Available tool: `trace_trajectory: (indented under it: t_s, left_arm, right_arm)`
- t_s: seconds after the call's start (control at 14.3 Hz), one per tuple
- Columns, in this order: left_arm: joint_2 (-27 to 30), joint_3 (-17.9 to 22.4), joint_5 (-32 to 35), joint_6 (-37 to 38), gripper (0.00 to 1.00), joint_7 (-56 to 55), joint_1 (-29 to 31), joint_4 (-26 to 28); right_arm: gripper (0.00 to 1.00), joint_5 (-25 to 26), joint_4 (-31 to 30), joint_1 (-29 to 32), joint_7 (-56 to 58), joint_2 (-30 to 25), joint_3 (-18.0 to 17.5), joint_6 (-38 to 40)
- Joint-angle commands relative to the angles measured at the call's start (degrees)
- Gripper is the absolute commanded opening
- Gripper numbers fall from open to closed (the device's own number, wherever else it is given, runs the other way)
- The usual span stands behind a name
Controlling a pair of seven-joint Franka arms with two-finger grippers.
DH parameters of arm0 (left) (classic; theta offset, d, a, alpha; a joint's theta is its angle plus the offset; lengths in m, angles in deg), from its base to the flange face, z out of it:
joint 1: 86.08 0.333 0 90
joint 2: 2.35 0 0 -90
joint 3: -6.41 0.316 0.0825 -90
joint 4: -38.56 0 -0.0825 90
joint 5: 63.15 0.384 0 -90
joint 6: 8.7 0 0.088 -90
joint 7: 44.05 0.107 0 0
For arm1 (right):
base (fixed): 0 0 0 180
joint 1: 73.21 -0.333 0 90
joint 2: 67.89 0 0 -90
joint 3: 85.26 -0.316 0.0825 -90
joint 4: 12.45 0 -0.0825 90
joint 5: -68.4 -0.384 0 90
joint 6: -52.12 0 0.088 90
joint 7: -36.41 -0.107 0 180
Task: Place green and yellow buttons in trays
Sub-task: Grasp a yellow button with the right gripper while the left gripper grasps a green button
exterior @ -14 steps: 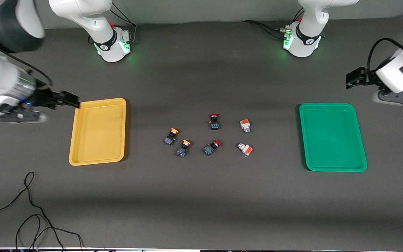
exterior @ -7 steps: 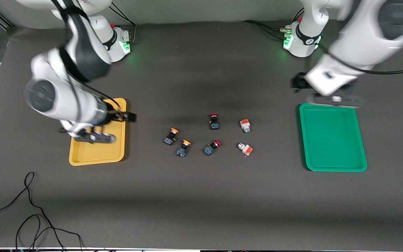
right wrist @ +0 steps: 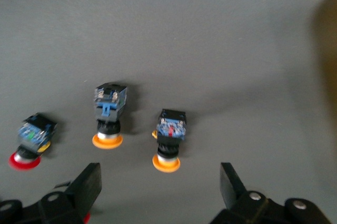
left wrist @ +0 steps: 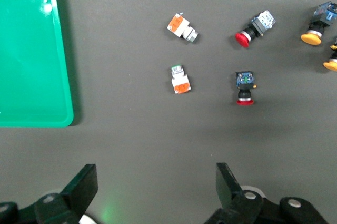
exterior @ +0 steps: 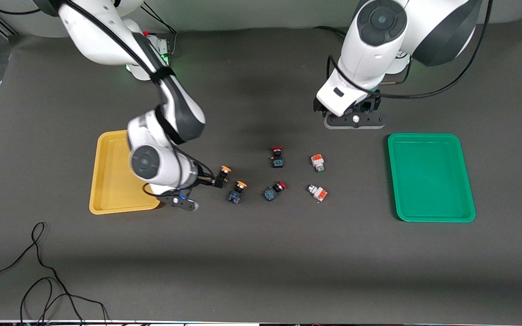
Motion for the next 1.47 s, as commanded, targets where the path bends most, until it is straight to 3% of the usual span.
trace_trajectory:
  t_s: [0.0, 0.21, 0.56, 0.7, 1.05, 1.12, 1.19, 1.33, 1.4]
  left_arm:
    - [0.3, 0.8, -0.9, -9.0, 1.00, -0.8, -0.3, 7.9]
    - [-4.2, 0.8, -0.8, -18.6, 1.00, -1.0, -0.7, 12.3]
    - [-16.8, 0.8, -0.8, -30.5, 1.00, -7.6, -1.8, 12.5]
    - [-20.4, 0.8, -0.9, -33.3, 1.00, -8.8, -1.7, 12.5]
    - [-25.1, 0.8, -0.9, -36.9, 1.00, -14.2, -1.5, 12.6]
    - [-25.2, 0.8, -0.9, -37.0, 1.00, -14.8, -1.5, 13.3]
    - [-24.9, 0.8, -0.9, -37.0, 0.94, -14.9, -1.4, 13.8]
    - [-24.8, 0.8, -0.9, -36.9, 0.55, -14.9, -1.3, 13.8]
    - [-24.9, 0.8, -0.9, -36.9, 0.43, -15.0, -1.4, 13.8]
  right_arm:
    - [1.00, -3.1, -4.3, -0.4, -1.1, 0.5, 0.4, -6.1]
    - [1.00, -5.4, -9.2, -2.7, -1.1, 0.8, 0.5, -13.1]
    - [1.00, -7.4, -11.8, -2.6, -1.1, 2.2, 0.5, -16.2]
    - [1.00, -7.7, -14.0, -2.7, -1.1, 2.2, 0.4, -20.3]
    - [0.96, -11.6, -13.9, -2.7, -0.9, 3.2, 0.5, -20.8]
    - [0.86, -11.6, -13.9, -2.6, -0.5, 3.2, 0.5, -20.8]
    - [0.66, -11.6, -13.8, -2.3, -0.2, 3.5, 0.5, -20.7]
    - [0.17, -11.6, -13.6, -2.0, -0.2, 3.5, 0.5, -20.6]
    - [0.00, -11.6, -13.5, -1.9, -0.2, 3.4, 0.5, -20.5]
